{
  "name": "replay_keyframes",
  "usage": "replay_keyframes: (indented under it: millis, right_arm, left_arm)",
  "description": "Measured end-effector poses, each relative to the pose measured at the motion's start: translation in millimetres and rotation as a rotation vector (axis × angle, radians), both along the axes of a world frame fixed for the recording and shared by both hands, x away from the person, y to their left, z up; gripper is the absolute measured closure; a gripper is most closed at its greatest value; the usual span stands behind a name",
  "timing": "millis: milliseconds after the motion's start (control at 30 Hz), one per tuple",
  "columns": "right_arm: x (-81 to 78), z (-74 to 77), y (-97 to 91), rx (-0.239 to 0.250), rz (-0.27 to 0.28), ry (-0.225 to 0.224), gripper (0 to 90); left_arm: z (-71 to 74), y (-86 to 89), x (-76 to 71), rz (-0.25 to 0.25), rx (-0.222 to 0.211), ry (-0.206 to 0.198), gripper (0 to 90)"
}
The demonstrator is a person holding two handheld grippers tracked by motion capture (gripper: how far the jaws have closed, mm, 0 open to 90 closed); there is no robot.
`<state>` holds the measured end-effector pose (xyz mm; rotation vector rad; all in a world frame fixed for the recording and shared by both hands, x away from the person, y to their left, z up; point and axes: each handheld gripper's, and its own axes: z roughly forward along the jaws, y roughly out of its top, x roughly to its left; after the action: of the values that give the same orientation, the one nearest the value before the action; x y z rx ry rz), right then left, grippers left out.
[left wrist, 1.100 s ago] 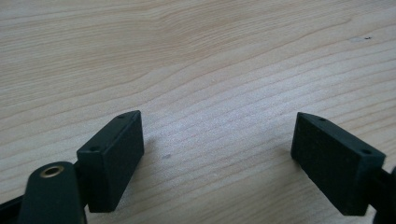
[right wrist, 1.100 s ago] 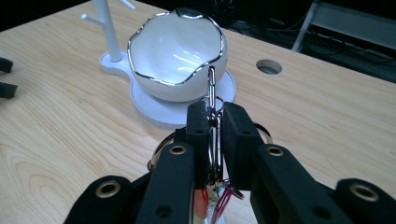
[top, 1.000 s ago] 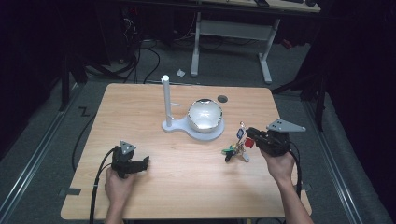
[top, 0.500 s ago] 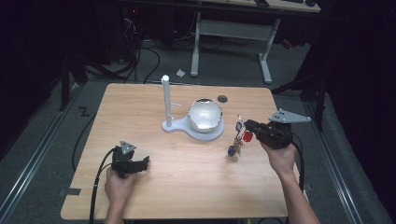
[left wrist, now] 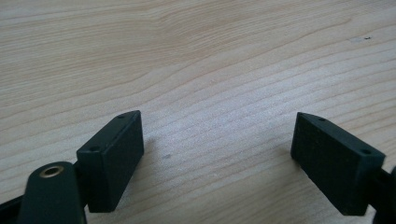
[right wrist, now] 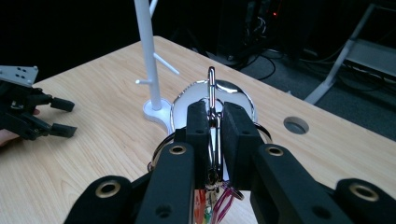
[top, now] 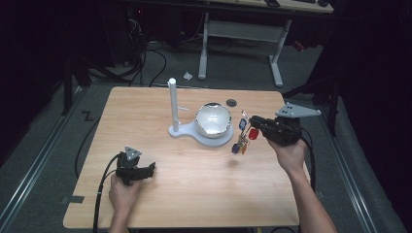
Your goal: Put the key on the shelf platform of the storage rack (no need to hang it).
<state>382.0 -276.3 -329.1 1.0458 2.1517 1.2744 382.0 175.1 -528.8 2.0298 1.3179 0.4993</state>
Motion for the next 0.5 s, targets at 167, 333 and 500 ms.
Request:
replay_keyframes:
  millis: [167,333,500]
  right_arm:
    - [4.7,7.1,5.7,-0.007,0.016,-0.009,82.2]
    - [14.7,14.0,12.3,-0.005,0.035,-0.006,82.2]
    - [23.3,21.4,16.7,-0.003,0.044,-0.011,82.2]
  left_arm:
    - [0.0,0.0,0.0,0.0,0.0,0.0,17.6]
    - [-0.1,0.2,0.1,-0.001,-0.003,0.0,17.7]
    - [-0.1,0.3,0.1,-0.001,-0.003,0.0,17.8]
